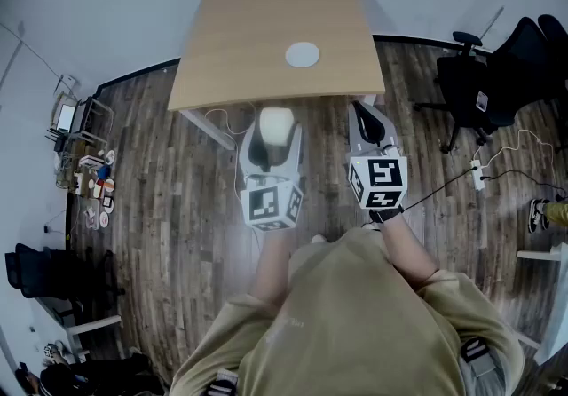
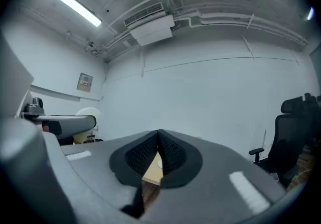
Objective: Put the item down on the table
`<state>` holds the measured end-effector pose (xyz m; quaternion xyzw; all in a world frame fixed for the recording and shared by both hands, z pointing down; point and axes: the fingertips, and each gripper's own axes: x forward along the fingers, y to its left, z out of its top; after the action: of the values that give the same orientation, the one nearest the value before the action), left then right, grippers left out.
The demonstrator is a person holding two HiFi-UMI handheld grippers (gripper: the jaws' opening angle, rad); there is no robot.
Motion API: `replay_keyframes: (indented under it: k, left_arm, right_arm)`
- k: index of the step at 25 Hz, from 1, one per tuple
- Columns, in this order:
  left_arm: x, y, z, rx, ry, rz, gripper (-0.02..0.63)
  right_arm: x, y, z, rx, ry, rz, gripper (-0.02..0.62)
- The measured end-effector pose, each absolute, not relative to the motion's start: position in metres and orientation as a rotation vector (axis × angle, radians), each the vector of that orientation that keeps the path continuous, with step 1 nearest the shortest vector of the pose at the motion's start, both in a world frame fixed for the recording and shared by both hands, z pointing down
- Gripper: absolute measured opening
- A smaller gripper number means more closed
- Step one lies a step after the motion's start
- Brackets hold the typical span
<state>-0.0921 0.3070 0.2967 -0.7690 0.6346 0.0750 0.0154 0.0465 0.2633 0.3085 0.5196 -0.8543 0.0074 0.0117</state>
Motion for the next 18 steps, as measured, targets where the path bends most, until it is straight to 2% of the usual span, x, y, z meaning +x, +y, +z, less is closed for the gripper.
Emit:
replay_keyframes:
  k: [8, 18]
  left_arm:
    - [-0.125, 0.315, 0.311, -2.435, 1.98, 0.261, 0.318]
    - [-0.131, 0.3, 0.337, -2.499, 2.011, 0.296, 0.318]
  right_arm:
    - [0.021, 0.274, 0.325, 1.651, -2.626, 0.08, 0.007]
    - [-0.008, 0.253, 0.345, 1.548, -2.644, 0.09, 0.008]
